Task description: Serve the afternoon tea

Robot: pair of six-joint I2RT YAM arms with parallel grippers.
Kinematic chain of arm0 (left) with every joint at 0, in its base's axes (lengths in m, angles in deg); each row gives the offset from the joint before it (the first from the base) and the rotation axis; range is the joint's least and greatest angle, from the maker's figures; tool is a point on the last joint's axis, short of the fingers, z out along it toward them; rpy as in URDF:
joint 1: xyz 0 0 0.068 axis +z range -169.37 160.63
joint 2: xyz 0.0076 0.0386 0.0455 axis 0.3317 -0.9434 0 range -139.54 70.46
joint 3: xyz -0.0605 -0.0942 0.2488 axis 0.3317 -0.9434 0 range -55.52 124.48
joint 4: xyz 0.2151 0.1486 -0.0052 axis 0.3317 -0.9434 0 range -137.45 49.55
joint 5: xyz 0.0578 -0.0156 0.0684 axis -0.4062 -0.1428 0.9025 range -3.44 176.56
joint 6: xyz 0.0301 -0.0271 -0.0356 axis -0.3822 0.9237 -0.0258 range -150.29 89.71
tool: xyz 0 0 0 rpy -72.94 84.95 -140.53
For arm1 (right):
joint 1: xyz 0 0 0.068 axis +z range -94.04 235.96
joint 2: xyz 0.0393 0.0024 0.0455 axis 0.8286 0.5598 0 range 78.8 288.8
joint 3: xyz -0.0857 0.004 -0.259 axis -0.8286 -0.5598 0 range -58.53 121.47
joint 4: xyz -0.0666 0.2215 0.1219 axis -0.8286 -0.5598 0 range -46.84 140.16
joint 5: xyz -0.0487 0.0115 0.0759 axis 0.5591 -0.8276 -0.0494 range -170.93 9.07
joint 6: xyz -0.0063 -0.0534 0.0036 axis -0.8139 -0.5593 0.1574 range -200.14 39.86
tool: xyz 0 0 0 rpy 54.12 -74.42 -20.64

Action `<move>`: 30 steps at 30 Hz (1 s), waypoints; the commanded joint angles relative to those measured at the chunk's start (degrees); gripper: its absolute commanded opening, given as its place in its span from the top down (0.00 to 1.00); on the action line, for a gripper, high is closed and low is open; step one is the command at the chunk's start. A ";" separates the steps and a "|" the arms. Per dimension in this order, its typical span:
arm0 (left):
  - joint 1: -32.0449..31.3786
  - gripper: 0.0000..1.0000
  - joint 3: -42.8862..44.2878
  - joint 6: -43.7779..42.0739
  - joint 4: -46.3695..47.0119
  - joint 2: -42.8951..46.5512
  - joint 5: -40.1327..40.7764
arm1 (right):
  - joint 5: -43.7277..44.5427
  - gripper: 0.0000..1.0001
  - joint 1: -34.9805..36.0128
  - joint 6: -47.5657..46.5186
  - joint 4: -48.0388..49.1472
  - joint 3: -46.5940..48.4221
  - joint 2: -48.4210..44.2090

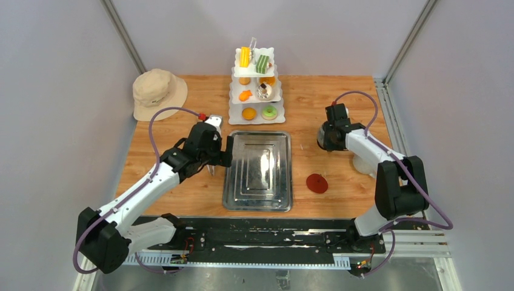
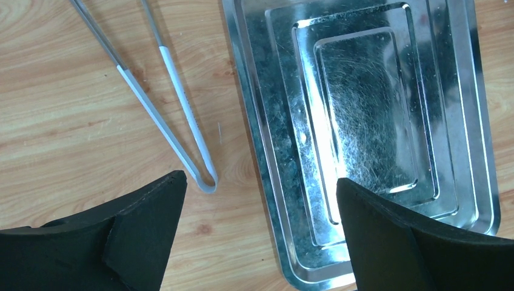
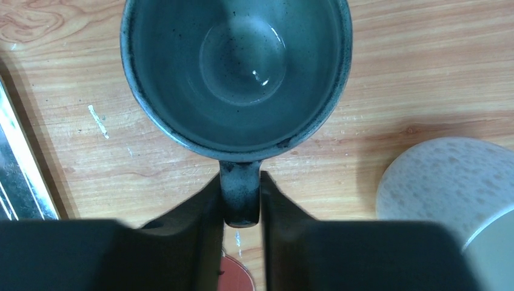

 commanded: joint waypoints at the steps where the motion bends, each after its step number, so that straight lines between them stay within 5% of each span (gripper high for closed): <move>1: -0.37 0.02 1.15 0.09 0.10 -0.52 0.51 | 0.29 0.57 0.74 0.52 1.45 -0.72 -1.75; 5: -0.38 0.02 1.25 0.07 0.56 -0.50 0.71 | -0.69 0.36 0.69 0.31 -1.33 0.56 -4.24; 12: -0.35 0.02 1.87 -0.45 0.58 -1.50 0.60 | 5.64 0.33 -1.37 -1.42 -9.78 3.21 -15.81; 16: -0.36 0.02 1.49 -0.39 1.35 -1.56 0.62 | 5.08 0.34 -13.24 0.38 -11.72 -0.19 -24.53; 22: -0.35 0.02 1.49 -0.91 2.52 -2.03 0.81 | -9.96 0.32 -37.96 7.16 -12.71 -6.13 -29.93; 30: -0.36 0.02 1.81 -1.46 3.26 -4.69 -1.89 | -26.00 0.17 -44.96 12.08 0.15 -14.40 -31.11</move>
